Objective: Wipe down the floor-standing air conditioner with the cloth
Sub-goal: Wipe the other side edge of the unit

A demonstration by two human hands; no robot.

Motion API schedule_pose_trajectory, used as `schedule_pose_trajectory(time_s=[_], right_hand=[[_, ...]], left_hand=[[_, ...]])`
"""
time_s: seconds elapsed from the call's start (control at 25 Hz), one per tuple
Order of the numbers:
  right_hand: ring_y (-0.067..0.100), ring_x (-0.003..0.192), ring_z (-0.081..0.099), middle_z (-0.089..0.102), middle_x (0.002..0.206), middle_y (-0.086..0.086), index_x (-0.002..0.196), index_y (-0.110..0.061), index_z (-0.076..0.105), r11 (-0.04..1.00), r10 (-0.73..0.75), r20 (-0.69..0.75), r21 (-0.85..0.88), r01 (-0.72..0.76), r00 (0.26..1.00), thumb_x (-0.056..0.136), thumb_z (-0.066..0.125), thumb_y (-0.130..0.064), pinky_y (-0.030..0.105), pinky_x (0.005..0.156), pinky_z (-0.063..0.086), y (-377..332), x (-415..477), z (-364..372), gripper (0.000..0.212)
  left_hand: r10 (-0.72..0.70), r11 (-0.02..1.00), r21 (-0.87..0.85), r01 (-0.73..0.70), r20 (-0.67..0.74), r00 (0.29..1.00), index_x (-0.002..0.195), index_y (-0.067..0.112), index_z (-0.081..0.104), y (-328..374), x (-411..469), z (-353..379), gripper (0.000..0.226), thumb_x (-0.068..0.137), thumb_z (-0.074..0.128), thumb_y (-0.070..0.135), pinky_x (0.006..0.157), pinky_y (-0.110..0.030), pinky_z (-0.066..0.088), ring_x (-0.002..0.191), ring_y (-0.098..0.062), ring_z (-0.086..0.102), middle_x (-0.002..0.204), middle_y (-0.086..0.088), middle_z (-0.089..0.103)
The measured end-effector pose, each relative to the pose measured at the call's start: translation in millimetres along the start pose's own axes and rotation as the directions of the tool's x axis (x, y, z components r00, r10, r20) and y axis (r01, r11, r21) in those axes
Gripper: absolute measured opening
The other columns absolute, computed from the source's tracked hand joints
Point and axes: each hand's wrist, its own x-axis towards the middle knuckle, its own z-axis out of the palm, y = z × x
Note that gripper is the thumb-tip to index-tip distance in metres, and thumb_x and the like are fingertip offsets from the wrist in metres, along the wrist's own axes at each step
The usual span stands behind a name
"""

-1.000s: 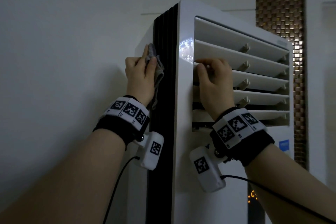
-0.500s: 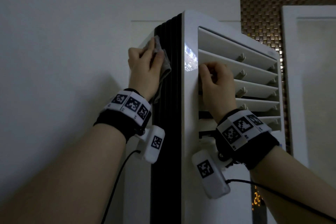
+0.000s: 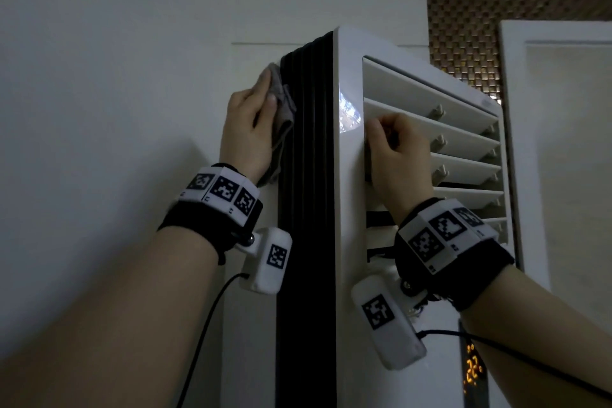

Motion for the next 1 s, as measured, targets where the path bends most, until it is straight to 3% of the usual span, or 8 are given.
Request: schedule_pose_trajectory(time_s=[0.12,0.24,0.32,0.4,0.48,0.68,0.88,1.0], right_hand=[[0.031,0.100,0.056,0.063,0.094,0.009,0.078,-0.027,0.053,1.000,-0.015,-0.017,-0.024,0.015,1.000,0.093,0.050,-0.032,0.057,0.095,0.040,1.7,-1.6,3.3,0.016],[0.032,0.101,0.056,0.064,0.095,0.010,0.082,-0.023,0.055,0.999,-0.009,-0.020,-0.039,0.008,1.000,0.094,0.049,-0.030,0.056,0.095,0.040,-0.2,-1.5,3.3,0.016],[0.032,0.102,0.055,0.064,0.095,0.010,0.084,-0.022,0.056,0.998,-0.003,-0.014,-0.057,0.002,1.000,0.095,0.047,-0.030,0.056,0.095,0.040,-2.4,-1.1,3.3,0.016],[0.032,0.103,0.055,0.063,0.095,0.008,0.086,-0.021,0.056,0.997,0.001,-0.010,-0.075,-0.002,1.000,0.095,0.045,-0.030,0.055,0.096,0.040,-4.2,-1.8,5.0,0.017],[0.030,0.103,0.055,0.064,0.096,0.007,0.088,-0.021,0.057,0.997,0.007,-0.018,-0.078,-0.009,1.000,0.096,0.044,-0.030,0.053,0.097,0.040,-5.5,-2.7,6.8,0.017],[0.030,0.105,0.054,0.064,0.098,0.007,0.091,-0.019,0.058,0.997,0.019,-0.032,-0.077,-0.022,0.999,0.096,0.043,-0.030,0.052,0.098,0.039,-7.6,-5.1,5.9,0.019],[0.032,0.103,0.055,0.063,0.095,0.008,0.087,-0.020,0.056,0.996,0.007,-0.033,-0.089,-0.009,0.999,0.097,0.043,-0.027,0.053,0.095,0.040,-7.9,-4.9,6.5,0.018],[0.032,0.102,0.055,0.063,0.093,0.008,0.084,-0.021,0.054,0.996,-0.007,-0.035,-0.092,0.004,0.999,0.097,0.043,-0.026,0.054,0.094,0.041,-7.1,-4.9,5.1,0.018]], left_hand=[[0.006,1.000,0.004,-0.007,0.036,0.999,0.145,0.012,0.035,-1.2,11.7,0.0,0.041,0.103,0.034,0.015,0.095,-0.033,0.039,0.100,-0.034,0.054,0.104,-0.026,0.050],[-0.082,0.996,0.028,0.080,0.050,0.995,0.144,0.012,0.038,-9.4,16.5,-4.7,0.041,0.104,0.030,0.011,0.078,-0.019,0.039,0.088,-0.026,0.055,0.101,-0.018,0.057],[-0.113,0.994,0.012,0.113,0.065,0.991,0.144,0.014,0.038,-14.7,3.4,-3.5,0.041,0.104,0.029,0.013,0.086,-0.022,0.041,0.090,-0.026,0.056,0.107,-0.022,0.058],[-0.104,0.995,0.001,0.104,0.070,0.992,0.145,0.018,0.037,-16.5,-11.9,-2.4,0.042,0.104,0.030,0.019,0.099,-0.039,0.041,0.099,-0.034,0.056,0.111,-0.026,0.055],[-0.089,0.996,-0.011,0.090,0.068,0.994,0.145,0.018,0.038,-20.6,-17.3,-1.5,0.042,0.103,0.032,0.019,0.102,-0.047,0.039,0.103,-0.038,0.055,0.110,-0.029,0.053],[-0.317,0.946,-0.048,0.321,0.086,0.945,0.146,0.019,0.036,-36.1,-35.8,-2.5,0.042,0.104,0.030,0.022,0.107,-0.041,0.037,0.111,-0.028,0.055,0.126,-0.020,0.052],[-0.087,0.996,-0.017,0.089,0.076,0.993,0.145,0.014,0.036,-10.6,-7.5,-3.4,0.042,0.103,0.033,0.018,0.106,-0.041,0.037,0.110,-0.036,0.054,0.116,-0.028,0.054],[-0.069,0.997,-0.024,0.071,0.080,0.994,0.145,0.015,0.035,-3.4,25.3,-1.8,0.042,0.104,0.032,0.018,0.104,-0.034,0.039,0.109,-0.034,0.055,0.119,-0.027,0.054]])
